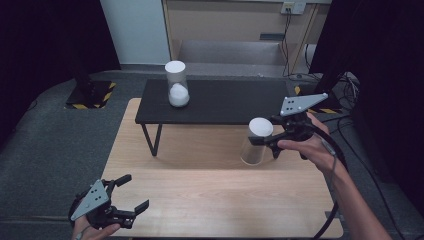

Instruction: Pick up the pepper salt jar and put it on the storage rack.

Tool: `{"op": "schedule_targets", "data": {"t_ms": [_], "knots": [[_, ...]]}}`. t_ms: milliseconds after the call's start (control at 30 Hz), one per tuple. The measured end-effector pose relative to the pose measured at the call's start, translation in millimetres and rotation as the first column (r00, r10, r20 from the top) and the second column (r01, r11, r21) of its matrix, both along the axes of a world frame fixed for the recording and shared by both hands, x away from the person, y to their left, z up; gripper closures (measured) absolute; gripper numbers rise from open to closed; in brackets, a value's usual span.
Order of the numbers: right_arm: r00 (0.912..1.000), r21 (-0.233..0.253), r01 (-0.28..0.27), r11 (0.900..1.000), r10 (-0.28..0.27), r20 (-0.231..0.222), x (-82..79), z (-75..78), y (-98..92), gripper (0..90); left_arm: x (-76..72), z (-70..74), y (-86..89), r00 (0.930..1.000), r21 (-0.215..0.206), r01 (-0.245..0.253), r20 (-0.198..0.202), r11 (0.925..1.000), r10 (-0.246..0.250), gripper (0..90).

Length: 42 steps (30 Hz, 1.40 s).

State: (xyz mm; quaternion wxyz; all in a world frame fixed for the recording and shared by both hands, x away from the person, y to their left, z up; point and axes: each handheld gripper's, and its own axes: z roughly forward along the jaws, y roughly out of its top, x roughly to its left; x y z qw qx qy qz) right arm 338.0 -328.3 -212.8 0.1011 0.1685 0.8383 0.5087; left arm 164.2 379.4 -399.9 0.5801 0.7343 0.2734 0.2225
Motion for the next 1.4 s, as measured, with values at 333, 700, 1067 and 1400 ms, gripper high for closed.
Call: {"op": "schedule_targets", "data": {"t_ms": [333, 700, 1067, 1400], "knots": [[0.9997, 0.001, 0.023, 1.000, -0.023, 0.001, 0.5, 32.9, -3.2, 34.2, 0.7, -0.2, -0.1, 1.0000, 0.001, 0.002, 0.000, 1.0000, -0.002, 1.0], [0.9988, 0.012, 0.048, 0.999, -0.048, 0.005, 8.4, 60.4, -4.9, 34.1, 0.9, -0.4, 0.0, 1.0000, -0.002, 0.003, -0.002, 1.0000, -0.003, 1.0], [0.9871, 0.027, 0.160, 0.987, -0.160, 0.003, 30.3, 70.5, 4.8, 34.1, 1.0, 0.1, 1.3, 1.0000, -0.001, 0.003, -0.004, 1.0000, -0.003, 1.0], [0.9617, 0.015, 0.274, 0.962, -0.274, 0.009, 54.5, 76.1, 18.9, 34.1, 1.5, 0.1, 1.7, 1.0000, 0.001, 0.006, -0.006, 1.0000, -0.006, 1.0]]}}
